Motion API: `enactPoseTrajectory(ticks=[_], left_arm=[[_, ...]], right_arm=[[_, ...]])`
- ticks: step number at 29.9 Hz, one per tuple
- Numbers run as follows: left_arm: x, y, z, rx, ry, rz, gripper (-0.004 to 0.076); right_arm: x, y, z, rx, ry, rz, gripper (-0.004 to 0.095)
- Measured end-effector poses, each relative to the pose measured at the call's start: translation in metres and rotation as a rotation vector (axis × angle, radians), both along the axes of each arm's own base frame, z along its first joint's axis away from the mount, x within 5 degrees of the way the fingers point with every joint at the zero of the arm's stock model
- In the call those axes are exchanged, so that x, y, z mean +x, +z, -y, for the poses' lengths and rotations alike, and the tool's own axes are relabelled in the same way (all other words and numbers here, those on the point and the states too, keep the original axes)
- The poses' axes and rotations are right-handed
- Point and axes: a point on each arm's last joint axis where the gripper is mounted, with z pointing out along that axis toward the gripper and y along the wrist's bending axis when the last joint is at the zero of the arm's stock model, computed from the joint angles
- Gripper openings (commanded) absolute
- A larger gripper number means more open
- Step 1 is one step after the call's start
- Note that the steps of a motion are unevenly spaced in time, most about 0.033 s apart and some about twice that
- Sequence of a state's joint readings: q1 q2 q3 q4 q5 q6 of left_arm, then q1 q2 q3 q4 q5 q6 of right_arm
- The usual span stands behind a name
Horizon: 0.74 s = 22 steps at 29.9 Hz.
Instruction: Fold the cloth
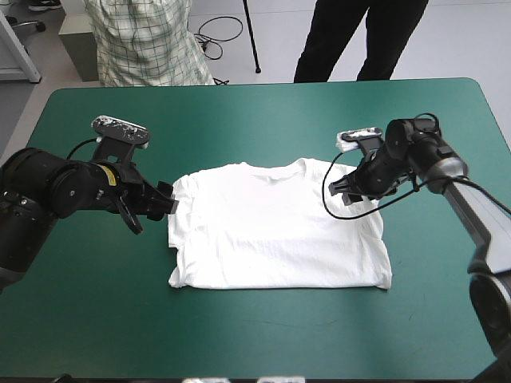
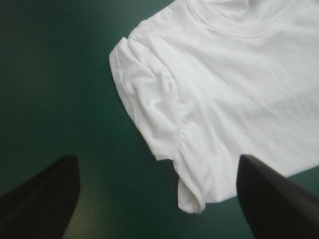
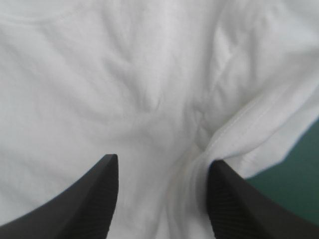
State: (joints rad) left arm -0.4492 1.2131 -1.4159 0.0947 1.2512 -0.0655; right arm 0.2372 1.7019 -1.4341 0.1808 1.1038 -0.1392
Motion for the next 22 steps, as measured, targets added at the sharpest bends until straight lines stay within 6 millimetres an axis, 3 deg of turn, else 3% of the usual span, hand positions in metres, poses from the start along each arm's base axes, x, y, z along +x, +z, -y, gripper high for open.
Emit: enactPoseTrajectory(ticks=[4,8,12,17,22], left_arm=[[0.0,0.001,-0.004,0.003,0.056,0.013,0.0616],[0.007,-0.003,-0.004,0.032,0.084,0.009,0.0616],[0.019,-0.012,0.001,0.048,0.092,-0.021,0.0616],[0.043,-0.029,0.01,0.077,0.107,-0.029,0.0617],[0.081,-0.072,0.025,0.152,0.128,-0.124,0.0617]], right_arm=[[-0.03,0.055,0.014,-0.039,-0.013,0.147,0.0523],[-0.058,0.091,0.029,-0.097,-0.052,0.255,0.0523],[-0.075,0.11,0.036,-0.107,-0.071,0.321,0.0522],[-0.085,0.116,0.04,-0.122,-0.078,0.328,0.0522],[-0.089,0.119,0.045,-0.167,-0.095,0.337,0.0523]])
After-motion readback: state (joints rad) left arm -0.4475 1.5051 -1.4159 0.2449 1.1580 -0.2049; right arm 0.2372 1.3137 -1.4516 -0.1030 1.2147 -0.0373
